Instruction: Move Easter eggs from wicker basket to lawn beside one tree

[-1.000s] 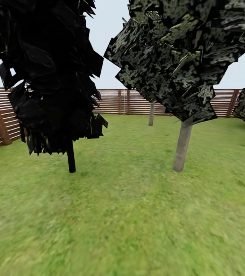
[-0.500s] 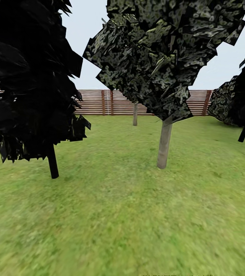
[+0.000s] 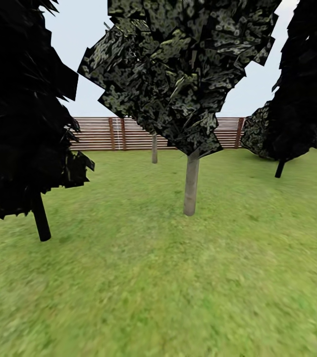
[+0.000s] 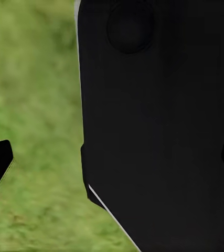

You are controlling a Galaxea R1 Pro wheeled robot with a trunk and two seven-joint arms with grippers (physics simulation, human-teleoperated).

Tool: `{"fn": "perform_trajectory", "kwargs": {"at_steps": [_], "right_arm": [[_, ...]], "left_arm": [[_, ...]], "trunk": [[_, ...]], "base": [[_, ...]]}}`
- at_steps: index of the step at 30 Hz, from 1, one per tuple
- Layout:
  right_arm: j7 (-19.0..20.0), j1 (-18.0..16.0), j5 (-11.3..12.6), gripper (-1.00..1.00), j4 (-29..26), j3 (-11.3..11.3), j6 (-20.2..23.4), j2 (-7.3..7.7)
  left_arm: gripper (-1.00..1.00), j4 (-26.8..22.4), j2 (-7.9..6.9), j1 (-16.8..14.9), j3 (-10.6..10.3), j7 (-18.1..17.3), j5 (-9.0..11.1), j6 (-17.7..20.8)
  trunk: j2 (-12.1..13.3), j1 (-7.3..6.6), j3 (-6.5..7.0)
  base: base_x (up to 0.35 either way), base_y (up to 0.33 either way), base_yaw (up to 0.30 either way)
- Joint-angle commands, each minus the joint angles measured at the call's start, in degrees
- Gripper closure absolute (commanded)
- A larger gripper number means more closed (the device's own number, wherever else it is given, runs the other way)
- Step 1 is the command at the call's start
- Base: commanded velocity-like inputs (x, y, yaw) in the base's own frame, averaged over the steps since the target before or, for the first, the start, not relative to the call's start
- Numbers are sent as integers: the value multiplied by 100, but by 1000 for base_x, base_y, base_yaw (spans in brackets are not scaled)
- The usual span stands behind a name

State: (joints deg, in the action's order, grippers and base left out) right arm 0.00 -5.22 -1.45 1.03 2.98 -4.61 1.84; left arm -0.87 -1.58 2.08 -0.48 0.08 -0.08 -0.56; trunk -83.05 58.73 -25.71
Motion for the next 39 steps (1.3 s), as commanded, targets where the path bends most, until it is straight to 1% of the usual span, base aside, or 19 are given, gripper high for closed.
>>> {"fn": "perform_trajectory", "kwargs": {"at_steps": [1, 39], "right_arm": [[0, -6, -14, -100, 11, 27, -22, 0], [0, -6, -13, -100, 13, 27, -22, 9]], "left_arm": [[-100, -9, -1, 3, -5, 1, -4, -6], [-100, -1, -1, 3, -3, 1, -8, -6]], "trunk": [[-3, 0, -2], [-3, 0, 85]], "base": [[0, 0, -285], [0, 0, -285]]}}
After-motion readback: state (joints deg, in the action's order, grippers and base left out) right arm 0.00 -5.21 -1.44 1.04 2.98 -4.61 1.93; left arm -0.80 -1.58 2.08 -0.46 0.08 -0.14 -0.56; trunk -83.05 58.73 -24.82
